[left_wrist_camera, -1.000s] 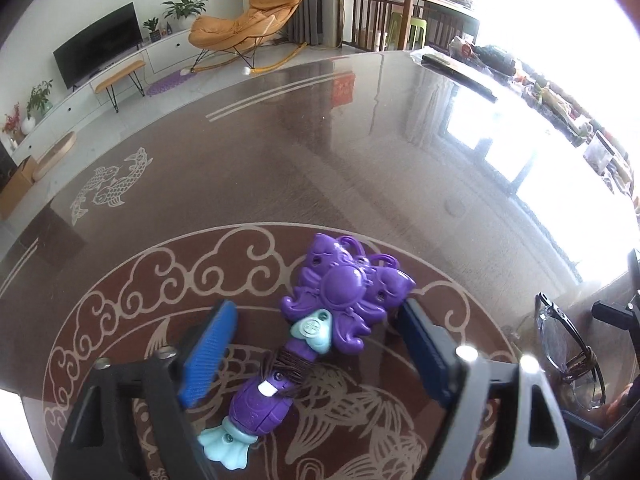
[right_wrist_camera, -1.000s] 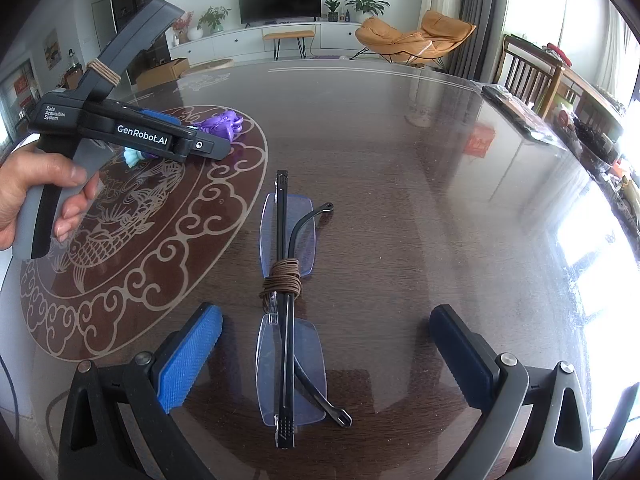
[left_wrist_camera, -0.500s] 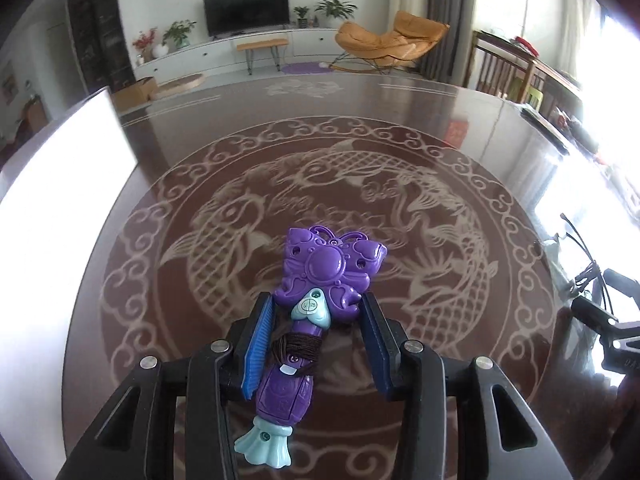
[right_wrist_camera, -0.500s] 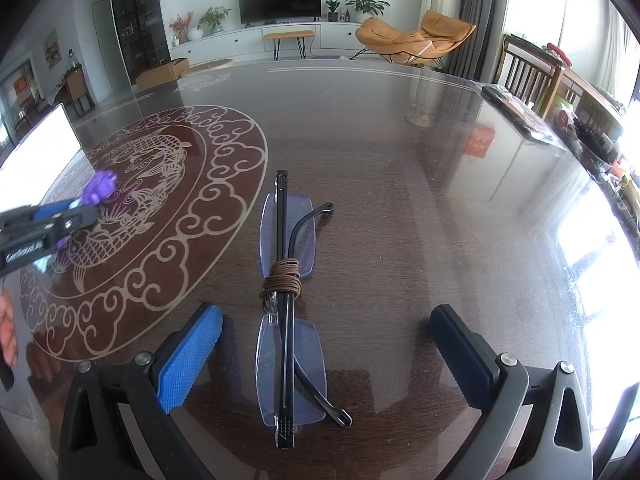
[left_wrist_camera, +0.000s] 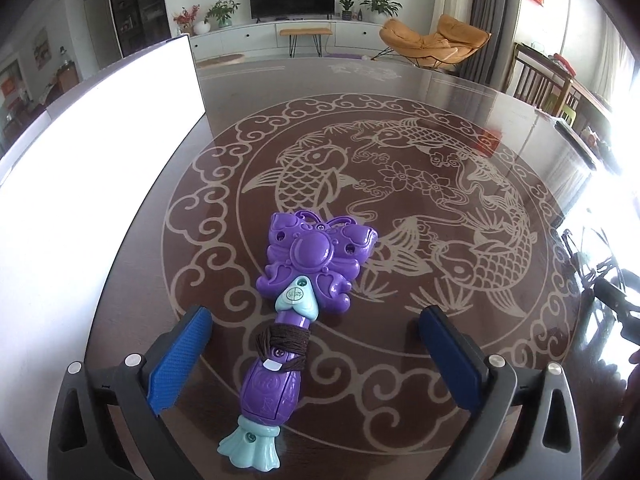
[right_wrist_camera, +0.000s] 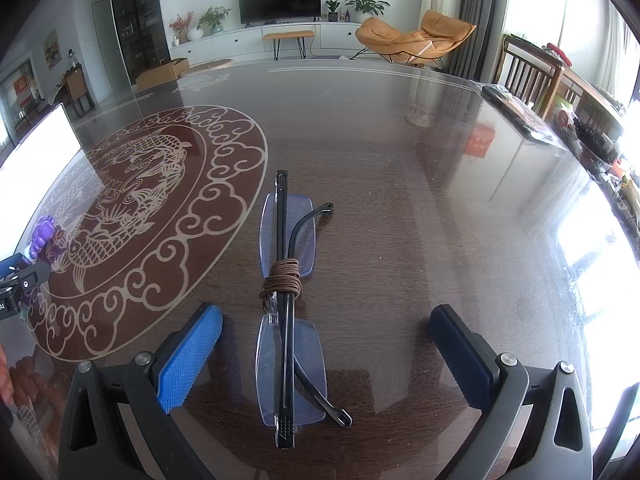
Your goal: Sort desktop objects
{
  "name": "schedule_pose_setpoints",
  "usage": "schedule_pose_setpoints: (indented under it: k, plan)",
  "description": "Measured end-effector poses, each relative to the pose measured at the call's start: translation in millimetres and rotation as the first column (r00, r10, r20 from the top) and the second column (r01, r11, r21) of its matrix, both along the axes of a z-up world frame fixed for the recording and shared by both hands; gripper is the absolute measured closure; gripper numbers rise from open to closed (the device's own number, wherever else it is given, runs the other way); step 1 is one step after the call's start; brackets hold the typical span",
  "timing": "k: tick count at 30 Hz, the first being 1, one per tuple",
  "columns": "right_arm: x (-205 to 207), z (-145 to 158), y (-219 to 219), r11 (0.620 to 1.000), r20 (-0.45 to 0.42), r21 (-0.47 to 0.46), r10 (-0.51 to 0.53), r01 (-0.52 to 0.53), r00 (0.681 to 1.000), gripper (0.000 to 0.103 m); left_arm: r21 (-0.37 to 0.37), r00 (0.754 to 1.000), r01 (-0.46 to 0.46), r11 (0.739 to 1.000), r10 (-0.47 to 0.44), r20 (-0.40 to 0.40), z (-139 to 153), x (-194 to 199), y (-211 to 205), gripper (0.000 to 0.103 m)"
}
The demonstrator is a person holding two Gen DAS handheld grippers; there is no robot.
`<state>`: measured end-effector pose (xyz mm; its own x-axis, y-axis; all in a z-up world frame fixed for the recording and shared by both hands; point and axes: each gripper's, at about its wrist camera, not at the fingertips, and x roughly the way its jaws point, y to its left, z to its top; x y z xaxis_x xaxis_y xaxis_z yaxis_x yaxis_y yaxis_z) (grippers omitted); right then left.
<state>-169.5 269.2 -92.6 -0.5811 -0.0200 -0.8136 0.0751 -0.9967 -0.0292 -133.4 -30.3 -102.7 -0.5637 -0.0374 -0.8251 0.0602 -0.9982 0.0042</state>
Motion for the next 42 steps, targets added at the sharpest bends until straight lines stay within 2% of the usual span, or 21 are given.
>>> schedule_pose_setpoints:
  k: [42]
  plan:
    - [0.2,-0.2,0.1,1.0,0.0,0.0,-0.001,0.001,1.0,0.0,-0.003,1.0,-0.005,1.0,0.005,-0.006,0.0,1.8,-2.4,0.0]
